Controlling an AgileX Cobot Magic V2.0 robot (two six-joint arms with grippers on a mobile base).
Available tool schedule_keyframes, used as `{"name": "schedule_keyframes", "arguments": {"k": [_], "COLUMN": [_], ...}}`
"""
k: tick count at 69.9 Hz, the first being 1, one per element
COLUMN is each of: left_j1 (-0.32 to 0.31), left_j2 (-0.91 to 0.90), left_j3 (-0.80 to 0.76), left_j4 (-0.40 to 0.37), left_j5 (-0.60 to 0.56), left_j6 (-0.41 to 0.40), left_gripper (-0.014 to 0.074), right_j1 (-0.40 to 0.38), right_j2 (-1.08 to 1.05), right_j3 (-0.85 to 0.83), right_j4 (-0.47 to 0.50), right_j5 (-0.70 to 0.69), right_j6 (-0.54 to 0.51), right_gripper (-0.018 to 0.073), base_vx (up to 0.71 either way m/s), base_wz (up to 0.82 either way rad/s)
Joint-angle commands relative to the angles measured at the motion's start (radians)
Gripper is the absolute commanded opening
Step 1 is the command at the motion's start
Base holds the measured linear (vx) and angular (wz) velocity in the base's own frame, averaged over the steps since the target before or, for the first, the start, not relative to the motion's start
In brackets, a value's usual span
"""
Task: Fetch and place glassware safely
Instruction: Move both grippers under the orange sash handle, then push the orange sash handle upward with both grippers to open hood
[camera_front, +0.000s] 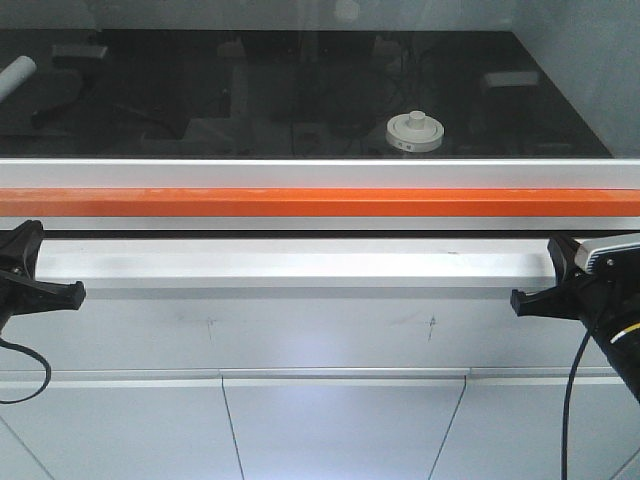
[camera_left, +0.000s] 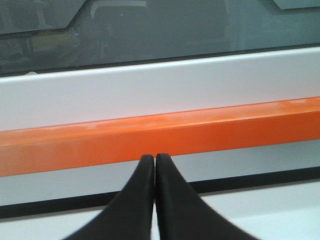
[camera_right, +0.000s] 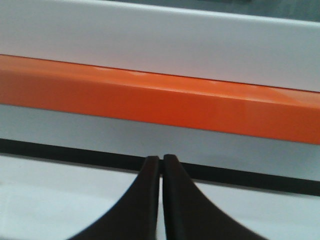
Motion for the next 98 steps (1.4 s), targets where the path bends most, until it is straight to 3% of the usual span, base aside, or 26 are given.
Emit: {"name": "schedule_keyframes", "arguments": {"k": [1,45,98], "left_j1": [0.002,0.002,0.002], "left_j2": [-0.012,0.090,0.177], "left_j3": [-0.021,-0.024,-0.191], "left_j4": [-0.006,-0.015,-0.014], "left_j5": [-0.067,-0.136,-0.100], "left_j6": [-0.011,-0.005,-0.023], "left_gripper": [-0.0007,-0.0007,-0.0007], "right_j1": [-0.004,-0.004,-0.004], "right_j2": [-0.016,0.050,0.051], "right_j3": [-0.041,-0.146,-0.169], "right_j4": [-0.004,-0.009,-0.007], "right_j5": [-0.191,-0.151,-0.131], "right_j6": [-0.007,-0.004,-0.005], "right_gripper": [-0.0003,-0.0003,-0.0003], "base_vx": [0.00,0.00,0.00], "base_wz": [0.00,0.00,0.00]}}
